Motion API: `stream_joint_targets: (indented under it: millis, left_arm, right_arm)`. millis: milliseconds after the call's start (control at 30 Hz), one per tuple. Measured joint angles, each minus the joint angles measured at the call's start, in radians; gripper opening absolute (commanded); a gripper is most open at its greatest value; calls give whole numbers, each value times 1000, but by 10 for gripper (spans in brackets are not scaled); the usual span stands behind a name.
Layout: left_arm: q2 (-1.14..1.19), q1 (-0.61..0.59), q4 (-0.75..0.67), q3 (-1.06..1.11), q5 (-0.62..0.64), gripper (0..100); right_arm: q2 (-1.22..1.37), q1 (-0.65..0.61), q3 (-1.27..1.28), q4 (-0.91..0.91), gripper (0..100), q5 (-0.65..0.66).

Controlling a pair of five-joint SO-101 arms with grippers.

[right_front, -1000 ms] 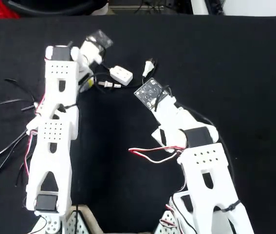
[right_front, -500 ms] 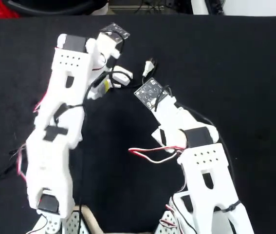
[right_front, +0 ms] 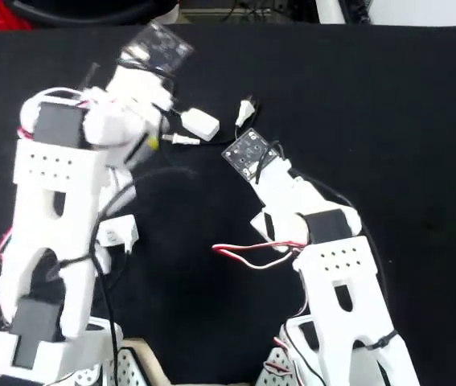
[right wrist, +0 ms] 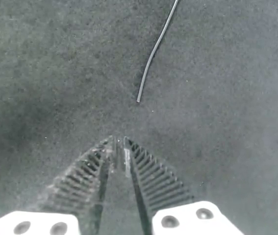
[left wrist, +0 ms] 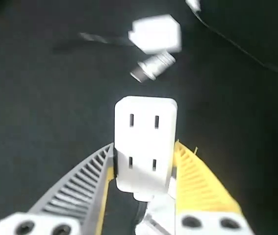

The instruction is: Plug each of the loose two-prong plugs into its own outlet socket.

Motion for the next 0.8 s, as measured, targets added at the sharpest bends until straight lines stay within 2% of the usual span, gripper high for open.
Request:
stream_joint_targets:
  millis: [167,267,333,467,667,800]
  left_arm:
    - [109,-94,-351,94,3,29]
    - [166,-121,-571,143,91,29]
    - [172,-121,-638,155,144,29]
    - [143,-121,-674,160,183,29]
    - [-66,-121,-672,160,187,32]
    - [-239,-100,-565,158,187,30]
  right_arm:
    - [0,0,0,0,13,0]
    - [0,0,0,0,13,0]
    - [0,0,12,0,13,0]
    - [3,0,15,0,13,0]
    - [5,0,15,0,13,0]
    - [5,0,15,0,13,0]
